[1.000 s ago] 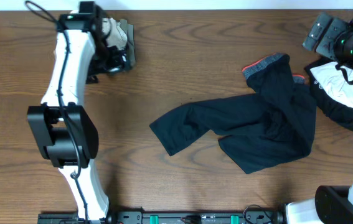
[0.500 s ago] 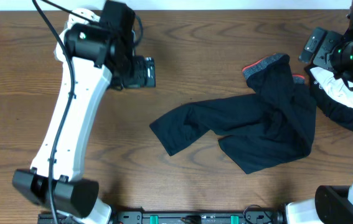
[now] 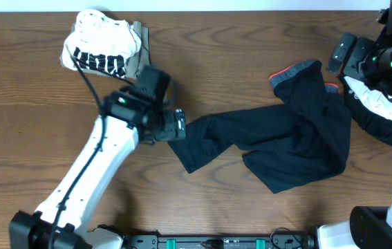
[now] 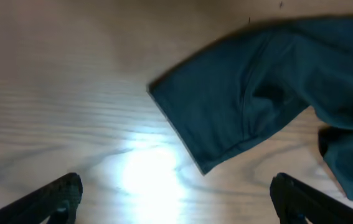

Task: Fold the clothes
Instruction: 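Reach the left gripper to the left leg cuff and grasp it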

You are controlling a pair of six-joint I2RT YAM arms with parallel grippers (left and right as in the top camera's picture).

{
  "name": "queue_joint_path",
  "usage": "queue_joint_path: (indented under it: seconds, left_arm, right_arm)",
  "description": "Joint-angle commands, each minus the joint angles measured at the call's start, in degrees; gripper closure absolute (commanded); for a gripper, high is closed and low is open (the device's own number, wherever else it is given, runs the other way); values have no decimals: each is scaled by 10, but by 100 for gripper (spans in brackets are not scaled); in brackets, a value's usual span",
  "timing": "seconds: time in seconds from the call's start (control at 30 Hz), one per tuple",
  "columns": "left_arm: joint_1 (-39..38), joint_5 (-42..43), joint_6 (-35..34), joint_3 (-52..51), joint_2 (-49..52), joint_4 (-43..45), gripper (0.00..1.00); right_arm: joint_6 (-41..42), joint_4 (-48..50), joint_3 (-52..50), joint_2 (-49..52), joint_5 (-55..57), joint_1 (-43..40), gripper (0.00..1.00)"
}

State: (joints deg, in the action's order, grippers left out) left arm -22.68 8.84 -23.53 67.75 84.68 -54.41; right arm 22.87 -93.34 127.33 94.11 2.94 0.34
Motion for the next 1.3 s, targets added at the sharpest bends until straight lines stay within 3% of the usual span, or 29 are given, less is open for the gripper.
queue_joint_path:
  seconds: [0.0,0.23,0.43,0.53,0.73,0.9,1.27]
  left_arm:
    - [-15,59,-28,-74,13,45,2]
    - [-28,70,-107,-160,16,119,2]
    - [-28,57,-114,-164,18,146,2]
    - [-28,41,-176,-164,18,149,2]
    - [-28,19,-237,-164,19,144,1]
    - [-28,20,-282,-164,28,151,11]
    - [-28,53,-282,-164,99,181,11]
  right_arm:
    - [-24,-3,-10,-3,-45,5,1]
    - [-28,-3,-35,-3,-45,5,1]
    - [-28,1,-54,-3,-45,5,1]
    - [-28,1,-56,-3,-45,5,1]
    - [-30,1,-56,-3,-45,5,1]
    - [-35,1,-56,-3,-45,5,1]
    - [-35,5,-56,-3,-45,5,1]
